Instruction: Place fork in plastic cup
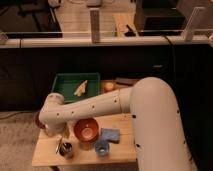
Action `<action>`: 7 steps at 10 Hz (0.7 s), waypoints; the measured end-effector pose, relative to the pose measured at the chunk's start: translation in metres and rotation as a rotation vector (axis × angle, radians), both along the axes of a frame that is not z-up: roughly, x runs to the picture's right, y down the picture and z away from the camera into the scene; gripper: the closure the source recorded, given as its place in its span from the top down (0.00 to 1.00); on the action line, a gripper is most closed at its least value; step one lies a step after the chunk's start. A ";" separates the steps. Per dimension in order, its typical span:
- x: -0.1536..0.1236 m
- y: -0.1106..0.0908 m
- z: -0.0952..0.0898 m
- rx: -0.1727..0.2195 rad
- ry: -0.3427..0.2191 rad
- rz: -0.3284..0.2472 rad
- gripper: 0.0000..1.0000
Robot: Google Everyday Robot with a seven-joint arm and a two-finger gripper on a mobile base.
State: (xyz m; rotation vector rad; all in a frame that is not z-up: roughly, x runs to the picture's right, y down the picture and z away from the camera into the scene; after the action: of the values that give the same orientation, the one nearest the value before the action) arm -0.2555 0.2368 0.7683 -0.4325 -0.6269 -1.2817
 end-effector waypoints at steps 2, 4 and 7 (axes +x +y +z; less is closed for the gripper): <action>0.004 0.009 0.007 -0.018 0.005 0.005 0.64; 0.004 0.014 0.014 -0.038 0.009 0.000 0.64; 0.002 0.025 0.038 -0.097 0.043 -0.030 0.64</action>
State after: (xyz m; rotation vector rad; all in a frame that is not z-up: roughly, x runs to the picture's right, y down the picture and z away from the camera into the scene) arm -0.2534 0.2613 0.8065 -0.5501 -0.6497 -1.2709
